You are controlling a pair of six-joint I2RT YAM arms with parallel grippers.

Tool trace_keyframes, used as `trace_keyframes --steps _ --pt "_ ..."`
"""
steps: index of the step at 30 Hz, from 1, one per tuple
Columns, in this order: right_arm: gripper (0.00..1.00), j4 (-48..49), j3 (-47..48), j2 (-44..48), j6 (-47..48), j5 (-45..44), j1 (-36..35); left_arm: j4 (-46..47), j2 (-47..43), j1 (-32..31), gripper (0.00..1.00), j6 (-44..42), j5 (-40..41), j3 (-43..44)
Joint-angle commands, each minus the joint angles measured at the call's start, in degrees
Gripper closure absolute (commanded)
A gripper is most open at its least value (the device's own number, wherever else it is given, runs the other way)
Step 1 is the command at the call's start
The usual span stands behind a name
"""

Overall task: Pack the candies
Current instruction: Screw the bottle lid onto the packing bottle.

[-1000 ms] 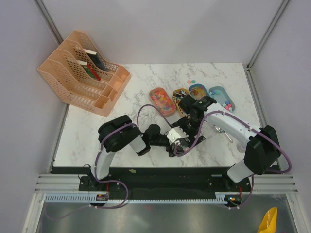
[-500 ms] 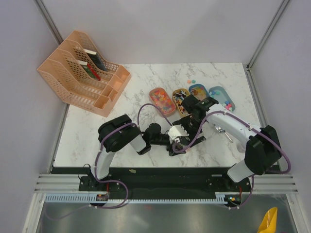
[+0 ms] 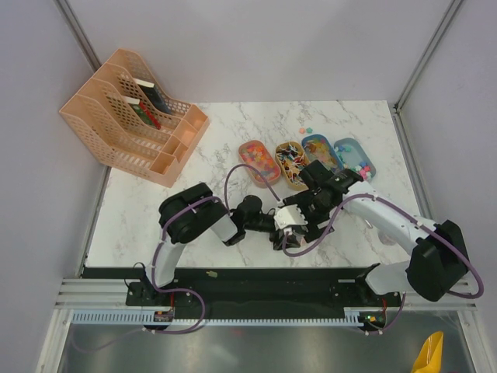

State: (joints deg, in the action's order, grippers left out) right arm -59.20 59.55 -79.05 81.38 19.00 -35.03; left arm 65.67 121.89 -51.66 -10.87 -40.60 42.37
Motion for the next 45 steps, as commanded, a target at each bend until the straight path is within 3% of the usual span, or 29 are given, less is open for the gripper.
trace_keyframes --steps 1,12,18,25,33,45 --pt "0.02 -7.33 -2.42 3.81 -5.62 0.77 -0.39 -11.00 3.18 1.03 0.98 2.44 3.07 -0.80" --pt "0.02 -8.04 -8.66 10.58 -11.68 0.33 -1.89 -11.71 4.15 1.21 0.98 2.96 2.63 0.08" --pt "0.02 -10.14 -7.61 12.51 -16.51 0.77 -3.47 -12.67 4.50 1.21 0.98 2.61 2.81 0.52" --pt "0.02 -9.01 -0.68 17.35 -23.11 -5.03 -1.80 -14.25 5.03 1.12 0.98 1.56 2.63 0.96" --pt "0.02 -0.66 1.97 9.80 -17.06 -4.33 3.21 -14.60 5.12 1.12 0.98 1.12 2.72 0.87" --pt "0.02 -3.46 8.56 -0.67 -6.59 4.54 4.97 -14.61 4.77 1.21 0.98 0.85 2.98 0.87"
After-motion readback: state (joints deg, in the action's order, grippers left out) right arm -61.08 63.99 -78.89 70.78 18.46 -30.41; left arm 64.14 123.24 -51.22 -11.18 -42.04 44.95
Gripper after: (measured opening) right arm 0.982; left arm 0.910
